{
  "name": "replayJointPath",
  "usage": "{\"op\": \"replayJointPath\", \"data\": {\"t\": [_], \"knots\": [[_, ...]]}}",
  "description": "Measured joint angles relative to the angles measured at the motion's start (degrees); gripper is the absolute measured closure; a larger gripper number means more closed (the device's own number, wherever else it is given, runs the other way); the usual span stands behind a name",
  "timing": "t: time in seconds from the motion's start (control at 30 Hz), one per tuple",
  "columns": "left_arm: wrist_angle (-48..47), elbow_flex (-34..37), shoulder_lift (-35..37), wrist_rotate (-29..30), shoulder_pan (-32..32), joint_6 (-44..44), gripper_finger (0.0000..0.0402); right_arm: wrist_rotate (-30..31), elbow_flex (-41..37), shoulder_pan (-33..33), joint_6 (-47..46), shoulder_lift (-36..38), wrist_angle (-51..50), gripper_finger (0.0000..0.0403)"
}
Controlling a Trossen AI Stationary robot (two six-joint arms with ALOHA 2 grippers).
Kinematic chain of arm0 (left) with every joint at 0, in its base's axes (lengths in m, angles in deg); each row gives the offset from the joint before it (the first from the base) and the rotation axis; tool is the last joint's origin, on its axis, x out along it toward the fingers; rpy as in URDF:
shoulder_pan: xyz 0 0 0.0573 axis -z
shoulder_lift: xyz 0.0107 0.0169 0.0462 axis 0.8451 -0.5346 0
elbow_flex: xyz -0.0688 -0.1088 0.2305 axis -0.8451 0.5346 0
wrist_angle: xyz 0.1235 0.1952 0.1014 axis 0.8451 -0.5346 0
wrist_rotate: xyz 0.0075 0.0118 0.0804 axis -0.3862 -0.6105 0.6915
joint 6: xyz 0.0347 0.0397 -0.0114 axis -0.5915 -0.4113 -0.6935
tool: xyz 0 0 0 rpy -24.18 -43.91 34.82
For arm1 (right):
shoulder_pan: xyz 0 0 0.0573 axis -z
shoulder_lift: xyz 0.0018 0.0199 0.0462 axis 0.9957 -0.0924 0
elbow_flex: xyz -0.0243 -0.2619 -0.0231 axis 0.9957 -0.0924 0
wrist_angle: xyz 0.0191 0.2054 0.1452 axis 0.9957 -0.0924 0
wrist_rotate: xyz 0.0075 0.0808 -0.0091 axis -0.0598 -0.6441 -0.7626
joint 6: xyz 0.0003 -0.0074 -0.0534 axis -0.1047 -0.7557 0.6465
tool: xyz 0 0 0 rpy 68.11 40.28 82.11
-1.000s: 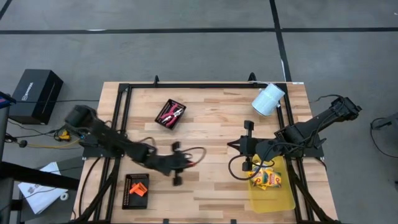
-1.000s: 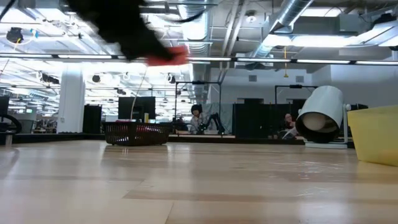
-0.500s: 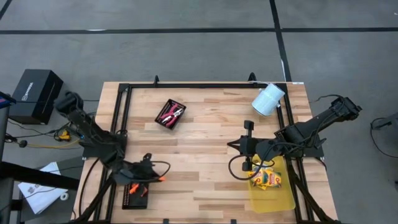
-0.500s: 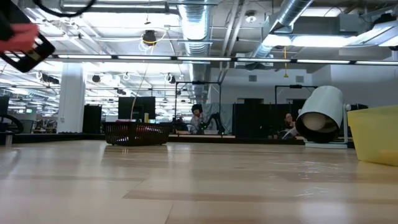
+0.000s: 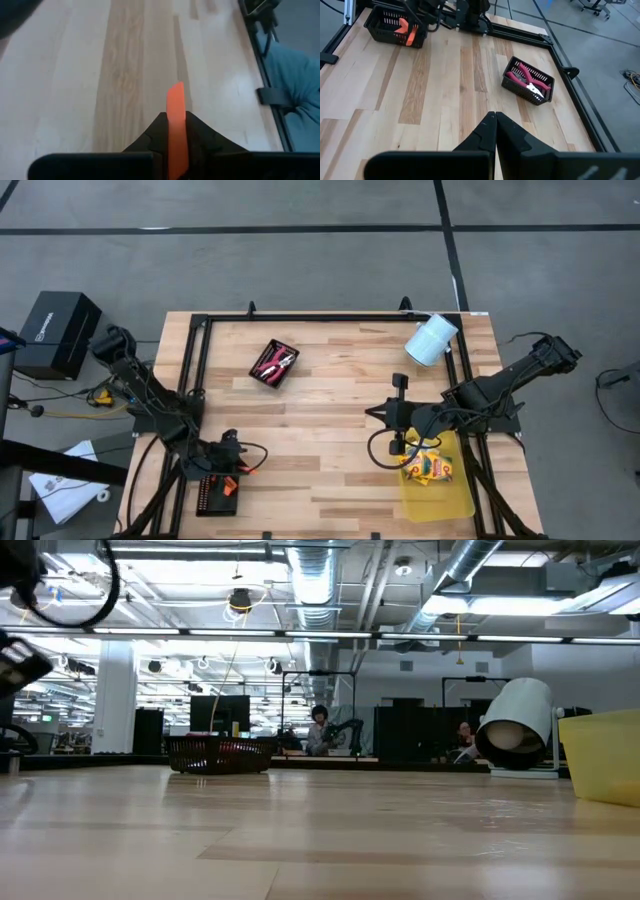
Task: Pick & Place School Supplies
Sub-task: Put the orange eraser into the bottom black basket
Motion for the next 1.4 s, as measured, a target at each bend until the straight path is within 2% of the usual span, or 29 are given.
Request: {"op": "replayJointPath", "data": {"t": [0.4, 0.6, 0.7, 0.77, 0.97, 1.17, 1.4], "knots": [[-0.23, 1.13, 1.02, 0.30, 5.20, 5.19, 0.0375, -0.10, -0.02, 0.46, -0.02, 0.00, -0.04, 0.0403], [-0.20, 1.06, 7.45, 5.91, 7.24, 2.18, 0.0375, -0.10, -0.02, 0.46, -0.02, 0.00, 0.29, 0.0403], [-0.32, 1.00, 10.84, 5.79, 7.80, 0.55, 0.0375, -0.12, -0.02, 0.46, -0.40, 0.00, 0.52, 0.0403], [-1.38, 1.00, 12.29, 3.38, 8.47, 0.80, 0.0375, -0.14, -0.02, 0.46, -0.84, 0.00, 0.59, 0.0403], [-4.64, 1.00, 13.17, -1.43, 12.01, 8.27, 0.0375, -0.16, -0.02, 0.42, -1.36, 0.00, 0.61, 0.0403], [-6.47, 1.50, 12.18, 0.14, 17.14, 15.97, 0.0375, -0.14, -0.02, 0.42, -1.53, 0.00, 0.70, 0.0403], [-6.70, 3.73, 6.22, 0.82, 20.67, 24.08, 0.0375, -0.16, -0.04, 0.31, -1.51, 0.00, 1.80, 0.0403]]}}
